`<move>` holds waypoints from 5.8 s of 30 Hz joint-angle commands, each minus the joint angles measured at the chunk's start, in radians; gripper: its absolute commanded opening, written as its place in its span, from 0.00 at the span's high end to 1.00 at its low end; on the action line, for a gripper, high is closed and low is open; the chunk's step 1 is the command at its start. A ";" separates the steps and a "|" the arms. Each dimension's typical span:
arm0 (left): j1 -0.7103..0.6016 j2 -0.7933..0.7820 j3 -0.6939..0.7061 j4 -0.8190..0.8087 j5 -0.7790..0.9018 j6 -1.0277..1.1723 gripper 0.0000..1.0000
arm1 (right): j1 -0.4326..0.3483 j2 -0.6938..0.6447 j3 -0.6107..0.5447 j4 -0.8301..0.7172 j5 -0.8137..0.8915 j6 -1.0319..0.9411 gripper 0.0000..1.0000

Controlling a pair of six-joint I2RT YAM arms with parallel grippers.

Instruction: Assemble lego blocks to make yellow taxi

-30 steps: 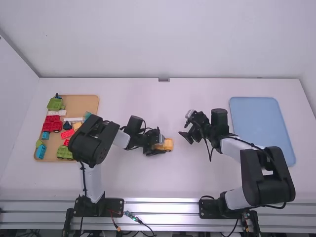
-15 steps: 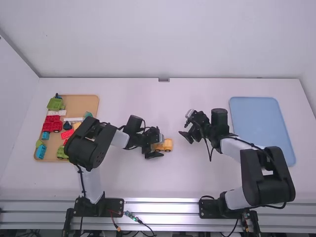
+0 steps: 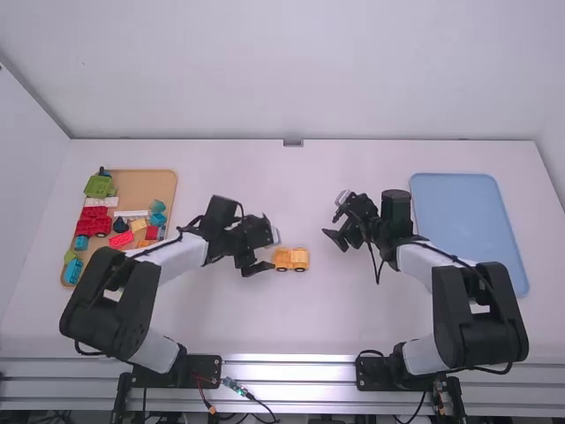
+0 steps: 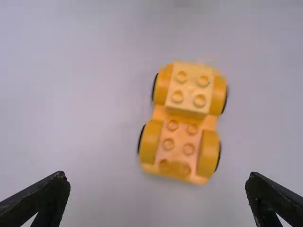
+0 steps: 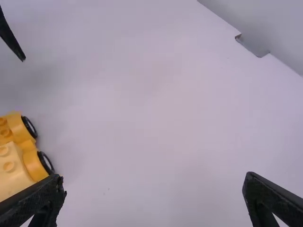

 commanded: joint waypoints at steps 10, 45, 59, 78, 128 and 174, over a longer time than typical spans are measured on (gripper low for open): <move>0.011 -0.028 -0.005 0.079 -0.575 -0.482 0.01 | -0.001 -0.021 0.061 0.004 -0.005 0.005 0.01; 0.626 0.130 0.522 -0.444 -0.387 -0.443 0.01 | -0.002 -0.021 0.069 0.073 0.114 -0.020 0.01; 0.730 0.197 0.610 -0.532 -0.340 -0.142 0.01 | -0.002 -0.021 0.070 0.057 0.099 0.005 0.01; 0.850 0.429 0.818 -0.753 -0.303 0.378 0.17 | -0.009 -0.021 0.227 -0.192 0.118 0.004 0.01; 0.856 0.437 0.740 -0.750 -0.296 0.602 0.48 | 0.026 -0.021 0.226 -0.208 0.066 0.050 0.01; 0.872 0.525 0.862 -0.887 -0.287 0.640 0.56 | 0.025 -0.021 0.226 -0.230 0.017 0.057 0.00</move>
